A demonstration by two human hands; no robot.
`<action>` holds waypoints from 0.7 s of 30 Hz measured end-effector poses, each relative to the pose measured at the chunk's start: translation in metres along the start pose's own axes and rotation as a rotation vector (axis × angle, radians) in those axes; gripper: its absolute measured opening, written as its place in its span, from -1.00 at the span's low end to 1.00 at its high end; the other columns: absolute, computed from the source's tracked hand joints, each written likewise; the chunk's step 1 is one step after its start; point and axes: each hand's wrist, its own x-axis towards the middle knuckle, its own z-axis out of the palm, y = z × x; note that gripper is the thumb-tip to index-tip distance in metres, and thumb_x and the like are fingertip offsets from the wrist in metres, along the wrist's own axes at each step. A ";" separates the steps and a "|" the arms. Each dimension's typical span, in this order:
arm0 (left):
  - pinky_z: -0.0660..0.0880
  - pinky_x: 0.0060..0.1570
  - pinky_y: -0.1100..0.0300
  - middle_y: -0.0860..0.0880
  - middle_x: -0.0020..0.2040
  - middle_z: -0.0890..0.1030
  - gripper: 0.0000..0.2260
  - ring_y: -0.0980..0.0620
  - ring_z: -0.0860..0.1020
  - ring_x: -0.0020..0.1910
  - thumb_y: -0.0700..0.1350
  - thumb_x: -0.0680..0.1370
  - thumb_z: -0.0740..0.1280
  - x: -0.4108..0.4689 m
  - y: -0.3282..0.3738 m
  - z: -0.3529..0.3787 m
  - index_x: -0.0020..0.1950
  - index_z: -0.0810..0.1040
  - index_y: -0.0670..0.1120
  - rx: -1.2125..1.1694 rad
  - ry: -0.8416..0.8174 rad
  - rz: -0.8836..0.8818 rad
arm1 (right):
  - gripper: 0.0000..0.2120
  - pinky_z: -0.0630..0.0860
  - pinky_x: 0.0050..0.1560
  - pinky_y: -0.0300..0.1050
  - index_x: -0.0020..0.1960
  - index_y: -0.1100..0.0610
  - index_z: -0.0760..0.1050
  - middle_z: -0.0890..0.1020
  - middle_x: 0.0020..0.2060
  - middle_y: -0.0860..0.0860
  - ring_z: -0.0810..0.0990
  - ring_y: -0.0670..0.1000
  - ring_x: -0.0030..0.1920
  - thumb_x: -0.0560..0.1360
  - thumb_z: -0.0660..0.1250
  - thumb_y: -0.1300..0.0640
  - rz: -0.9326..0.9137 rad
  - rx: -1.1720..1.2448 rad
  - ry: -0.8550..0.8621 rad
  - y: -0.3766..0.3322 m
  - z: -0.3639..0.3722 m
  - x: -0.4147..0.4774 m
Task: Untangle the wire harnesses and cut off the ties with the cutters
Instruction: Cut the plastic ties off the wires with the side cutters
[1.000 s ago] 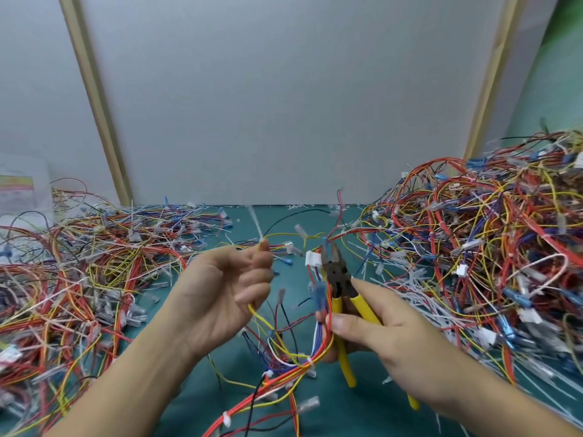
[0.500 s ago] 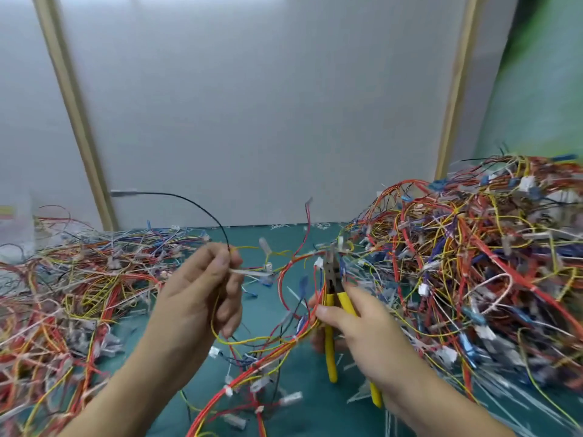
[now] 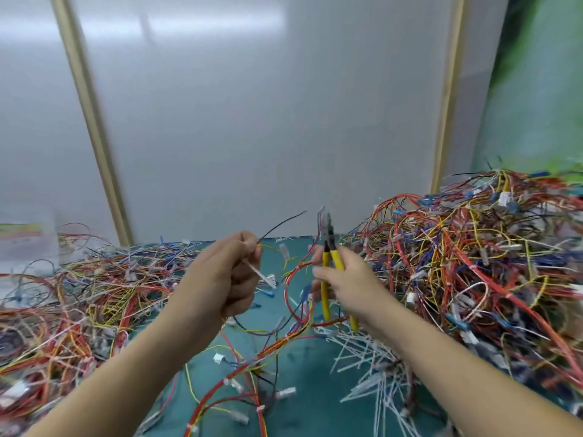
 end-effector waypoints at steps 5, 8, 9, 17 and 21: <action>0.07 -0.55 0.37 0.02 -0.46 0.20 -0.76 0.07 0.09 -0.52 -0.05 0.60 0.33 0.014 -0.008 -0.008 -0.23 0.43 -0.07 0.357 0.117 0.025 | -0.77 0.62 0.01 0.25 -0.13 -0.02 0.44 0.64 -0.21 0.03 0.61 0.03 -0.23 0.54 0.32 0.31 -0.077 -0.258 0.080 0.009 0.005 0.016; 0.18 -0.55 0.34 0.08 -0.53 0.31 -0.77 0.08 0.19 -0.56 -0.06 0.61 0.33 0.022 -0.012 -0.014 -0.22 0.59 -0.10 0.582 0.088 -0.073 | -0.76 0.64 0.03 0.16 -0.11 -0.03 0.44 0.62 -0.20 -0.04 0.64 -0.01 -0.16 0.52 0.35 0.31 -0.124 -0.278 0.110 0.013 0.005 0.019; 0.24 -0.54 0.33 0.07 -0.52 0.35 -0.78 0.08 0.24 -0.57 -0.09 0.61 0.33 0.025 -0.013 -0.012 -0.21 0.62 -0.11 0.646 0.050 -0.110 | -0.77 0.64 0.02 0.11 -0.10 -0.03 0.44 0.63 -0.19 -0.04 0.65 -0.02 -0.15 0.52 0.35 0.29 -0.139 -0.307 0.110 0.014 0.005 0.019; 0.66 -0.21 -0.05 -0.07 -0.17 0.66 -0.62 -0.02 0.57 -0.41 -0.04 0.54 0.32 0.045 0.000 0.011 0.31 0.35 -0.09 0.933 -0.017 -0.190 | -0.76 0.41 -0.36 -0.27 -0.16 -0.07 0.38 0.57 -0.26 -0.10 0.54 -0.13 -0.29 0.55 0.32 0.23 -0.255 -0.476 0.181 0.022 0.008 0.019; 0.52 -0.21 0.08 0.05 -0.17 0.56 -0.39 0.01 0.56 -0.23 0.15 0.47 0.41 0.041 -0.007 0.015 0.40 0.16 0.12 1.422 -0.171 0.155 | -0.80 0.43 -0.33 -0.22 -0.08 -0.06 0.39 0.54 -0.26 -0.11 0.54 -0.09 -0.26 0.55 0.33 0.22 -0.312 -0.504 0.215 0.024 0.011 0.017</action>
